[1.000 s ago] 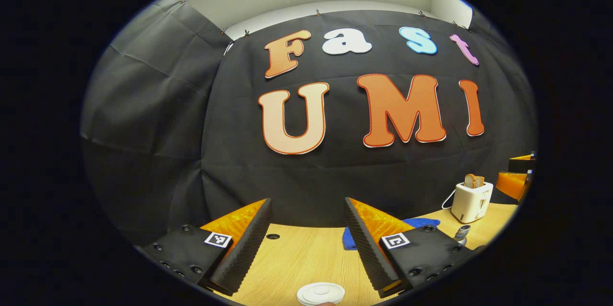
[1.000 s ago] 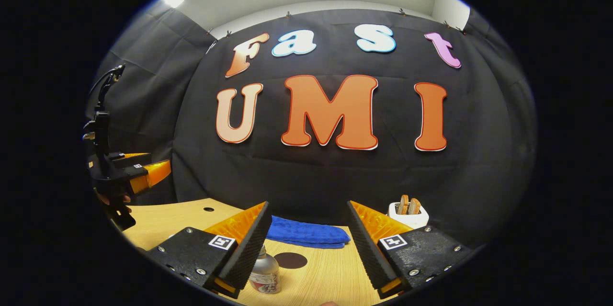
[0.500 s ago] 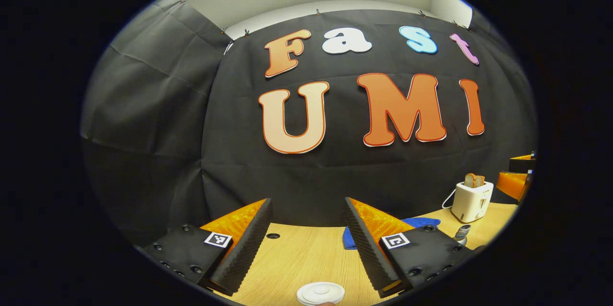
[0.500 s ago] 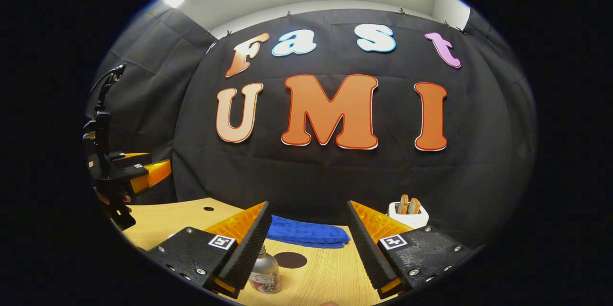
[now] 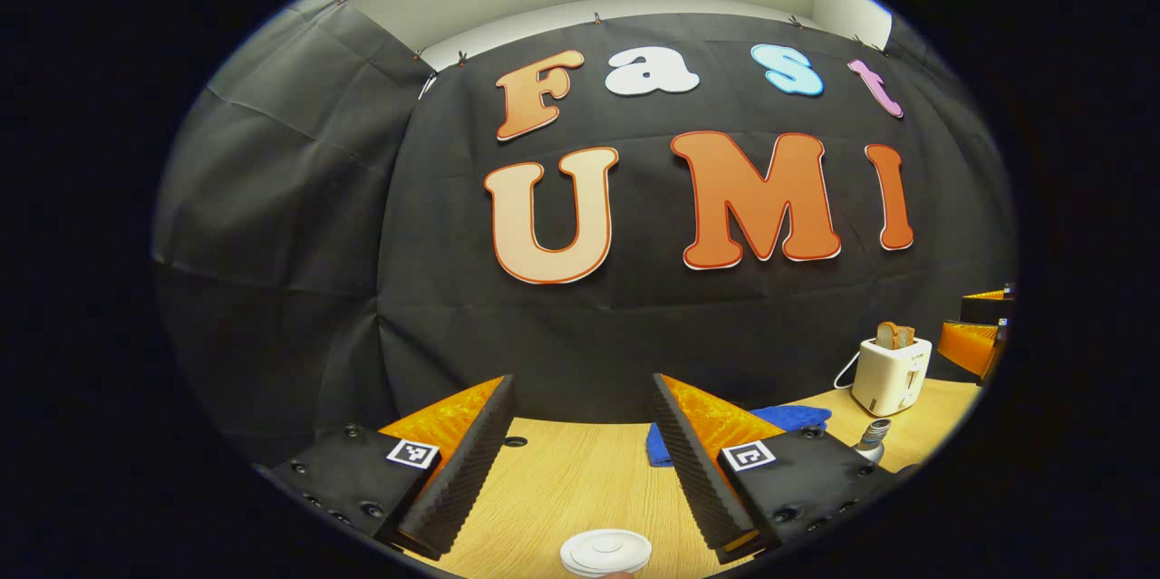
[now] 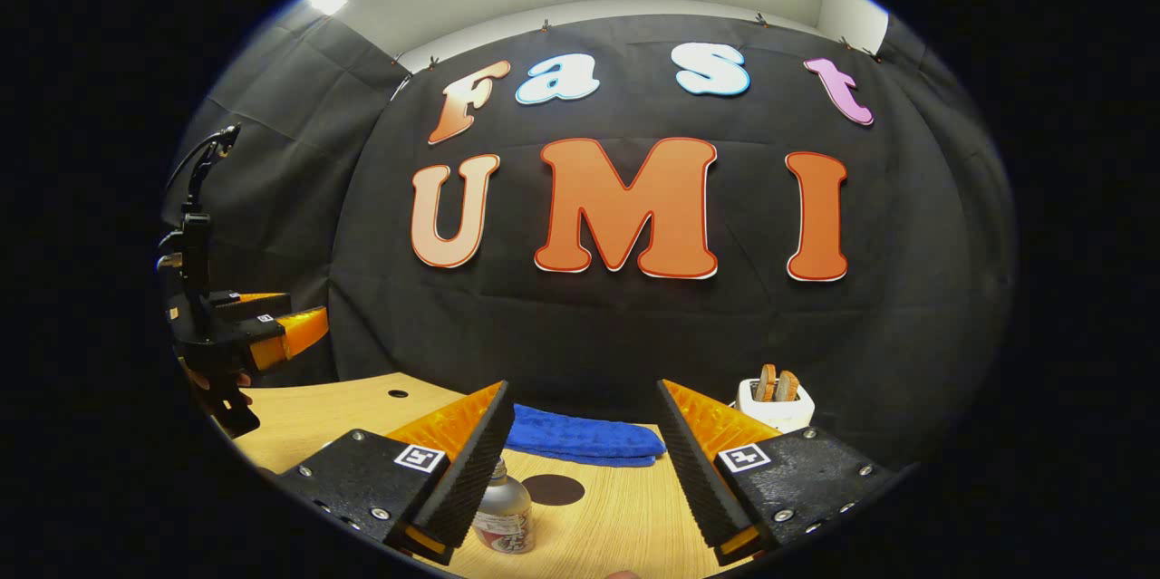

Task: Open the teacup lid with one hand, grasp the water bottle and pour water into the teacup with the other hand; after pouring, place the water bottle on the coaster and then close the teacup lid.

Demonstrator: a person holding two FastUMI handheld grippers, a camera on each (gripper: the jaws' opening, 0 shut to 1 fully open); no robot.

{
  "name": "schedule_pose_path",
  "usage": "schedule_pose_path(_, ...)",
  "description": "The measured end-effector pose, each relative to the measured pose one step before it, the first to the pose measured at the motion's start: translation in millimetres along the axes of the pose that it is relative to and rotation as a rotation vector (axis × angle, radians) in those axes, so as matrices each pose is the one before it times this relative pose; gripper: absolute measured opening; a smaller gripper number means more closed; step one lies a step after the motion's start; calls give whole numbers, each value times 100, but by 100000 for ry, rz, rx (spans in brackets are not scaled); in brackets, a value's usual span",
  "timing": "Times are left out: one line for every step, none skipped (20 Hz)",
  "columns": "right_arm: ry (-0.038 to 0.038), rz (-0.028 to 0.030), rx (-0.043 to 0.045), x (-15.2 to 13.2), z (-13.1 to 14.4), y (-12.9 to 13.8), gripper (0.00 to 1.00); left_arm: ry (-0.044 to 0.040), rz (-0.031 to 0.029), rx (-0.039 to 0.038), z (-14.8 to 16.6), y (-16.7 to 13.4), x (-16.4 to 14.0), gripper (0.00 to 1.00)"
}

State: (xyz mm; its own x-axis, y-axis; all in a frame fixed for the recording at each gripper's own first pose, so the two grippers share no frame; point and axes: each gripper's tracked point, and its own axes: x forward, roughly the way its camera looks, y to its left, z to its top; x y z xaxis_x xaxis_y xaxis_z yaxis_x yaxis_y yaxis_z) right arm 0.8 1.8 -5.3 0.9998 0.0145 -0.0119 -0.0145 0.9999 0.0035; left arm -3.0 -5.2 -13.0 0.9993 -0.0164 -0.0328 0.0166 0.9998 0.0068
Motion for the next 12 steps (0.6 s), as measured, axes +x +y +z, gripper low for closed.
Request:
schedule_pose_path(38, 678, 181, 44, -65, 148, 94, 486, -197, 93, -320, -104, 69, 98)
schedule_pose_path(274, 632, 155, 23, -234, 183, 94, 824, -185, 50, -304, -25, 15, 98)
schedule_pose_path(417, 784, 259, 28, -200, 240, 94, 802, -408, -102, -456, -144, 55, 97)
schedule_pose_path(559, 720, 304, -14, -288, 225, 94, 732, -293, 56, -279, -73, 39, 98)
schedule_pose_path(603, 945, 318, -38, -278, 291, 94, 855, -111, 199, -546, 61, -102, 98)
schedule_pose_path(861, 825, 365, -200, -384, 347, 94, 855, -175, 329, -430, -25, -41, 98)
schedule_pose_path(854, 967, 240, -195, -347, 323, 94, 1069, -256, 372, -568, -20, -44, 98)
schedule_pose_path(1015, 1059, 160, -282, -674, 397, 94, 970, -344, 306, -748, -91, 11, 98)
schedule_pose_path(887, 1652, -254, -267, -562, 491, 94, 1254, -521, 168, -610, -29, 64, 98)
schedule_pose_path(732, 1496, -538, -204, -533, 524, 94, 1292, -985, -57, -612, -250, 146, 98)
schedule_pose_path(804, 1264, -555, -84, -420, 421, 94, 1447, -724, -358, -669, -263, -6, 98)
schedule_pose_path(658, 1090, -451, 27, -444, 424, 94, 1393, -482, -533, -761, -89, 50, 98)
